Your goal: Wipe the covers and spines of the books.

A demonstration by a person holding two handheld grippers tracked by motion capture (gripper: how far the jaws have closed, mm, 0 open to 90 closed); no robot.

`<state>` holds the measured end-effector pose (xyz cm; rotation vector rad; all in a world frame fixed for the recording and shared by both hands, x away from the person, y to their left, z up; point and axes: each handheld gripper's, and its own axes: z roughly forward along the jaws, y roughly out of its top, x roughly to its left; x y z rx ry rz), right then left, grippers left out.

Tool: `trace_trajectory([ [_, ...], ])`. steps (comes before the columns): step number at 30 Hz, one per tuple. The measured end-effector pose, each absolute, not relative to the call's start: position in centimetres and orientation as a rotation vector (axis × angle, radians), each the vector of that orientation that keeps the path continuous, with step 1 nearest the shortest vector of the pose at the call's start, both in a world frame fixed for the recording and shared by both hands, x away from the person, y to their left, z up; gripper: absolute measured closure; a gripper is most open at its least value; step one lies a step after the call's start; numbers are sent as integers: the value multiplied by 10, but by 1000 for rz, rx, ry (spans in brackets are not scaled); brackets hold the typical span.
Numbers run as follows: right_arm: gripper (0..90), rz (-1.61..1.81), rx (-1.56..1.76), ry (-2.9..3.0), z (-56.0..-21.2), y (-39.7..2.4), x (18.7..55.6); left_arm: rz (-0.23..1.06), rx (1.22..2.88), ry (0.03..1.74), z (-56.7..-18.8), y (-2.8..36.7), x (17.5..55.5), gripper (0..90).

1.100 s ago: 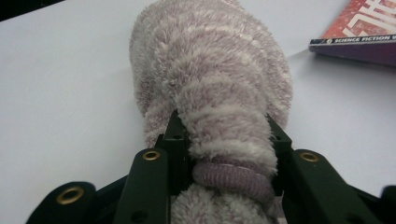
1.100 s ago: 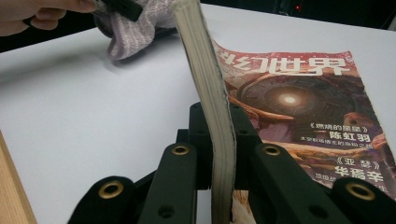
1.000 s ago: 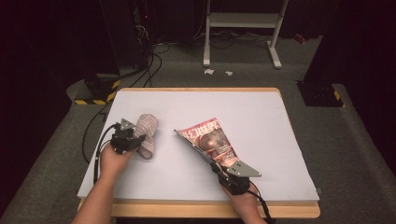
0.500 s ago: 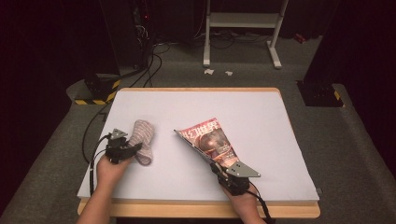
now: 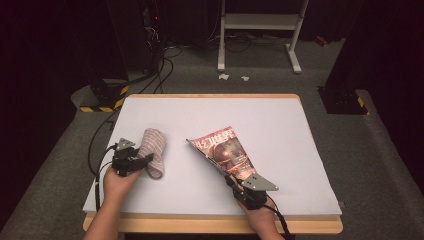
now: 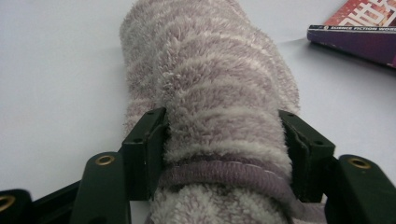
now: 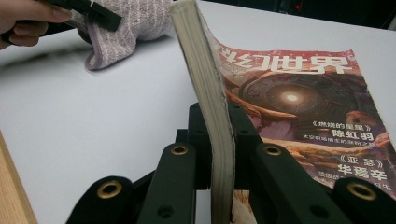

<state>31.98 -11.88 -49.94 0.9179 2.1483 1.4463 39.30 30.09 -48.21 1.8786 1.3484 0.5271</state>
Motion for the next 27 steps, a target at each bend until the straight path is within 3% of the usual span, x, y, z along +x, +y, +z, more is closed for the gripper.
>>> trace_trajectory([
  [27, 822, 1445, 914, 2156, -500, -118, 320, 514, 1803, 1252, -468, 305, 381, 253],
])
